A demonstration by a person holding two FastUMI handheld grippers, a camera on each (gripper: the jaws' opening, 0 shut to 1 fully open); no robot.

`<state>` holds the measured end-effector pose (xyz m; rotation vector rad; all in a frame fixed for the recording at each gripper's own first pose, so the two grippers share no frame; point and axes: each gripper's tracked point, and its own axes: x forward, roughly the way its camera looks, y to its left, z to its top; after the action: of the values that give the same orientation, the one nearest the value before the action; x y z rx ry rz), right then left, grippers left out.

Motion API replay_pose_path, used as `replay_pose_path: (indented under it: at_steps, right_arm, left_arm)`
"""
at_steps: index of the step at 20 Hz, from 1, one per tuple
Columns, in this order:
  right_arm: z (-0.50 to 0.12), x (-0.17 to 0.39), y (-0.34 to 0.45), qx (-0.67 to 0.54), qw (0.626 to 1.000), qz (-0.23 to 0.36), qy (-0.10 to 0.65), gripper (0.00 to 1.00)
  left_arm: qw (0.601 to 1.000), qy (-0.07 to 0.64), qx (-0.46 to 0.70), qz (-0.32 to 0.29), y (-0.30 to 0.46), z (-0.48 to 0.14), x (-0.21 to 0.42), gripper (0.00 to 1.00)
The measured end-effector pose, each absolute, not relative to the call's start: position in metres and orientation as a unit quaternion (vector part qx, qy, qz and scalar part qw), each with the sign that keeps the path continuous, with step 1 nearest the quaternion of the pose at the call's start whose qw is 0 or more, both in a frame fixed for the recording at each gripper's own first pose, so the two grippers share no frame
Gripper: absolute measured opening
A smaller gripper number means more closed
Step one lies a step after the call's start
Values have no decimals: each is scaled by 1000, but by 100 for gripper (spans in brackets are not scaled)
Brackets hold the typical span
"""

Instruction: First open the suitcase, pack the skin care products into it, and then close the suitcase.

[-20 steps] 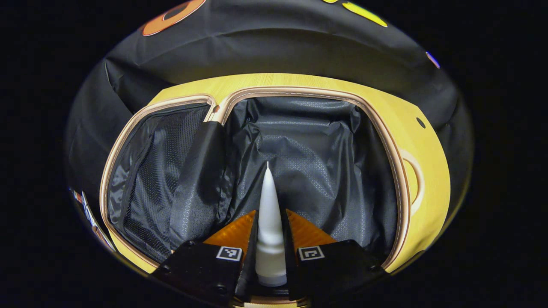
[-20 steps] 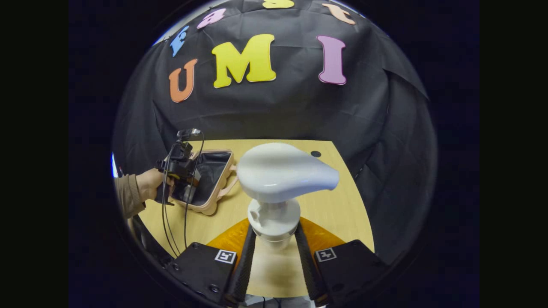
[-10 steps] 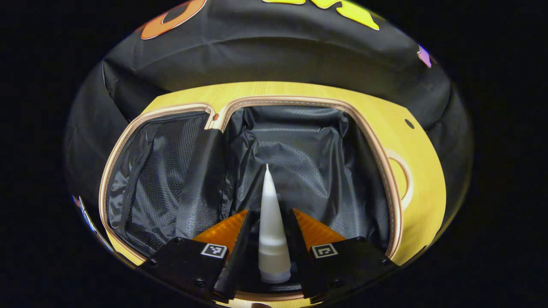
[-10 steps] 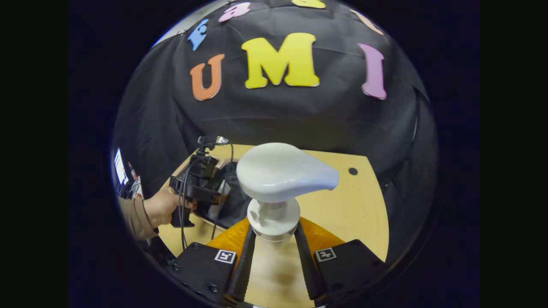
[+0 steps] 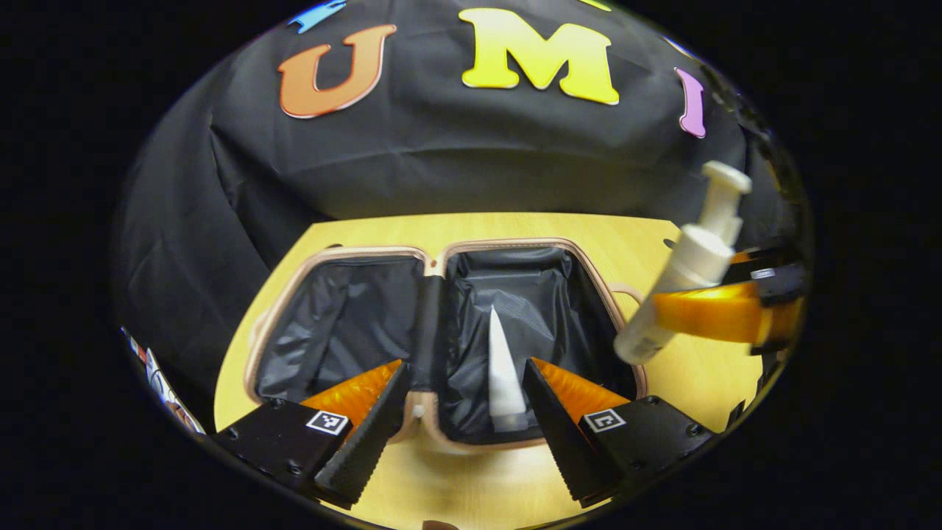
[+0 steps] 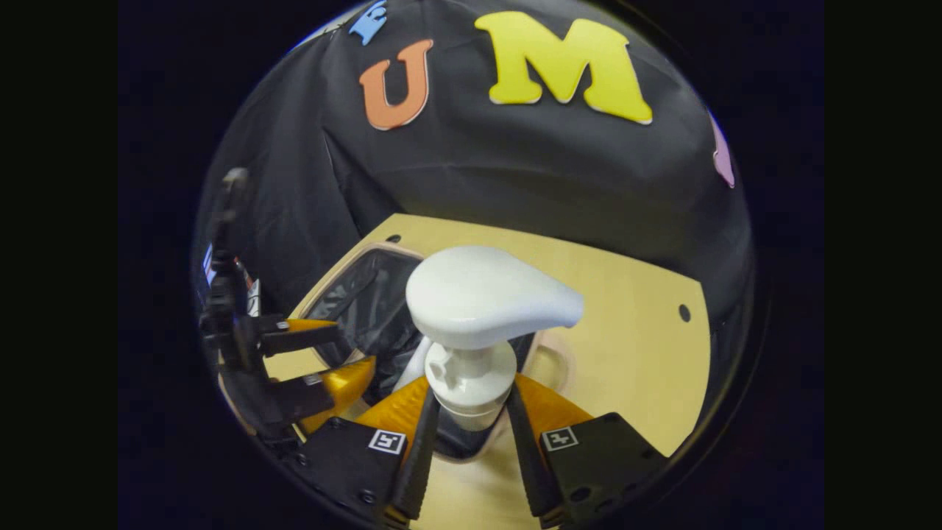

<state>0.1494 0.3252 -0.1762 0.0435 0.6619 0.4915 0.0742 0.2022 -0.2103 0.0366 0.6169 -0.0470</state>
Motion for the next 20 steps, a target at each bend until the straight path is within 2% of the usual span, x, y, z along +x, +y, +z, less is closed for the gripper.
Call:
replay_pose_path:
  at_steps: [6, 11, 20]
  right_arm:
    - [-246, 145, 363, 15, 875, 240, 421, 50]
    - [-259, 150, 378, 20, 861, 229, 453, 49]
    - [-305, 181, 379, 126, 837, 120, 519, 50]
  left_arm:
    - [975, 221, -6, 2, 233, -172, 25, 99]
    - [976, 214, -45, 20, 262, -185, 12, 99]
    - [981, 183, -44, 40, 299, -187, 5, 99]
